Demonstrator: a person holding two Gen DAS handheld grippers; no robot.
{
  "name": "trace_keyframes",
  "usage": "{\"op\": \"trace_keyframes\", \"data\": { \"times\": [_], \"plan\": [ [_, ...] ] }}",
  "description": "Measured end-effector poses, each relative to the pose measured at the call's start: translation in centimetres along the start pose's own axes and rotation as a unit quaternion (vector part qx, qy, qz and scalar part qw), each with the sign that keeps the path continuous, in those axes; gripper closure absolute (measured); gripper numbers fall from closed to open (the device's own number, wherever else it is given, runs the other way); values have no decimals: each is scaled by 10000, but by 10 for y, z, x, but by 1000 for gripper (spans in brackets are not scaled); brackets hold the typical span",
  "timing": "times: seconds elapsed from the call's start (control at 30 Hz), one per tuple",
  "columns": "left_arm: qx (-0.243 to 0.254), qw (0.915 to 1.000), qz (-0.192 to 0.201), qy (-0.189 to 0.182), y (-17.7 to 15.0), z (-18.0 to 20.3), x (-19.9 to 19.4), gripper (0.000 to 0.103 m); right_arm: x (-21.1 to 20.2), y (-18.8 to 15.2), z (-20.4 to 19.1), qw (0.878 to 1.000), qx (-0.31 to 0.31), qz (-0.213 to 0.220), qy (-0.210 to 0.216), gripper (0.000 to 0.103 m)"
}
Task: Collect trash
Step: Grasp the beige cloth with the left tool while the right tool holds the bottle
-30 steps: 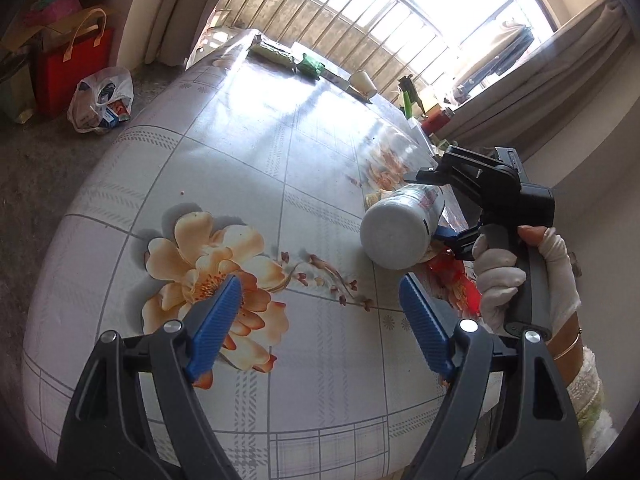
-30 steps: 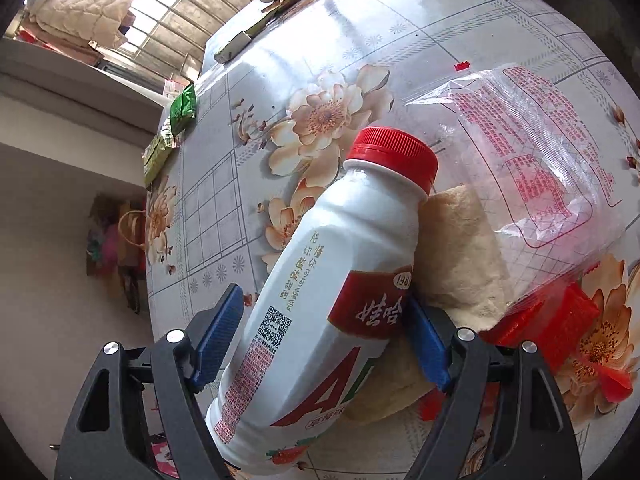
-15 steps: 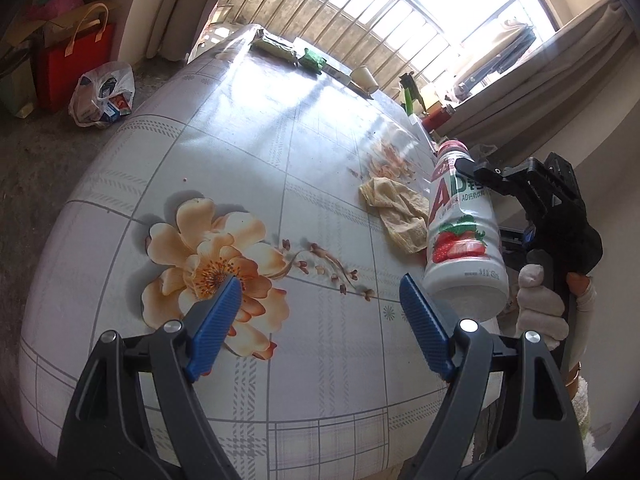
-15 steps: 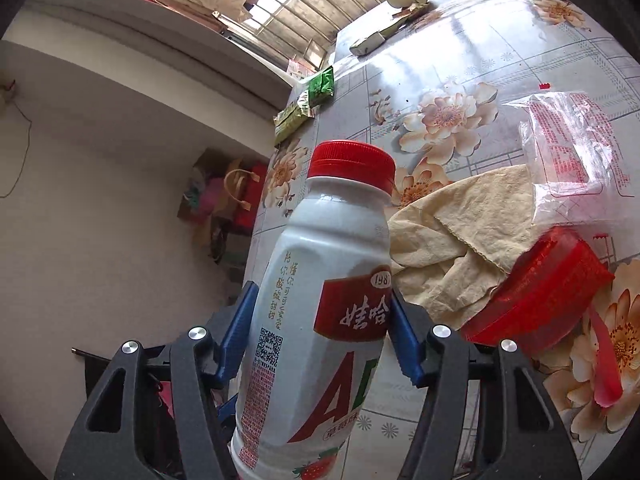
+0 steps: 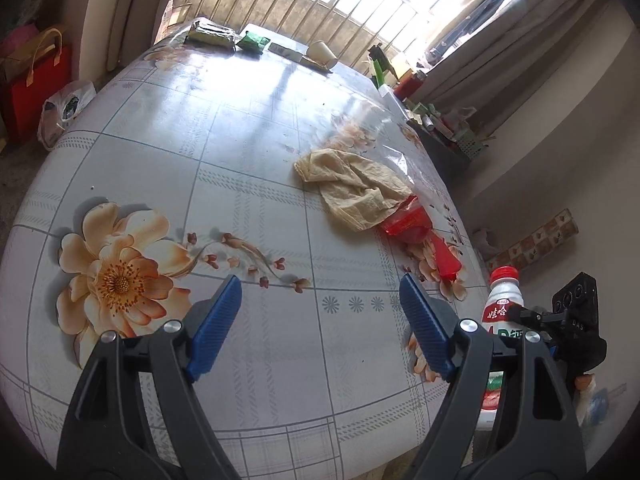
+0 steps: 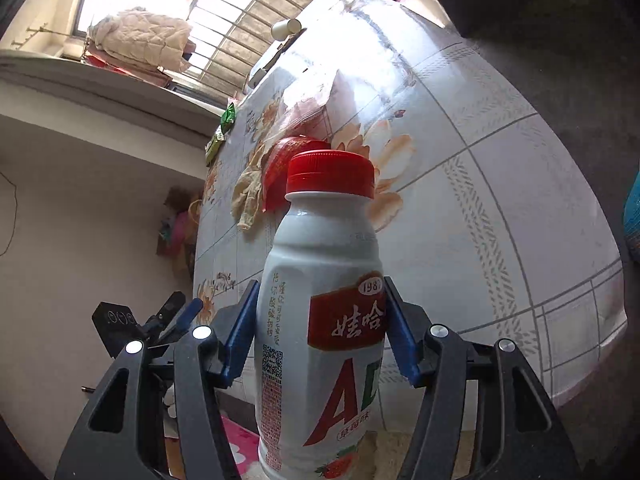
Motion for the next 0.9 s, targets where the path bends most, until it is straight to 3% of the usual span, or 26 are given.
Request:
{"op": "trace_keyframes", "data": {
  "times": [0.2, 0.4, 0.5, 0.57, 0.73, 0.83, 0.9],
  "plan": [
    [602, 9979, -154, 157, 32, 31, 36, 26, 3, 4, 12, 9981, -134, 250, -544, 45],
    [1211, 9896, -416, 653, 76, 50, 96, 26, 6, 7, 15, 9982, -202, 338, -445, 45],
    [1558, 9808, -227, 1151, 93, 60, 122, 26, 8, 9, 16, 9986, -160, 354, -356, 45],
    [1881, 9738, -248, 1253, 97, 71, 138, 26, 8, 11, 17, 9987, -142, 372, -322, 45],
    [2290, 9573, -763, 1589, 86, 74, 182, 27, 7, 13, 20, 9987, -152, 412, -266, 45],
    [2253, 9594, -624, 1575, 89, 71, 179, 30, 5, 12, 21, 9988, -147, 429, -206, 45],
    [2182, 9612, -575, 1587, 89, 68, 176, 38, 5, 12, 22, 9988, -150, 439, -165, 44]
  ]
}}
Point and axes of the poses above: each gripper's, at about its wrist camera, not at the fingertips, and x roughly the way its jaws point, z to its right, y to its top, the point moved 6 cm from there along x, roughly the way its jaws point, and after that the axes turned 1 degree about x, right-handed, at the moved point
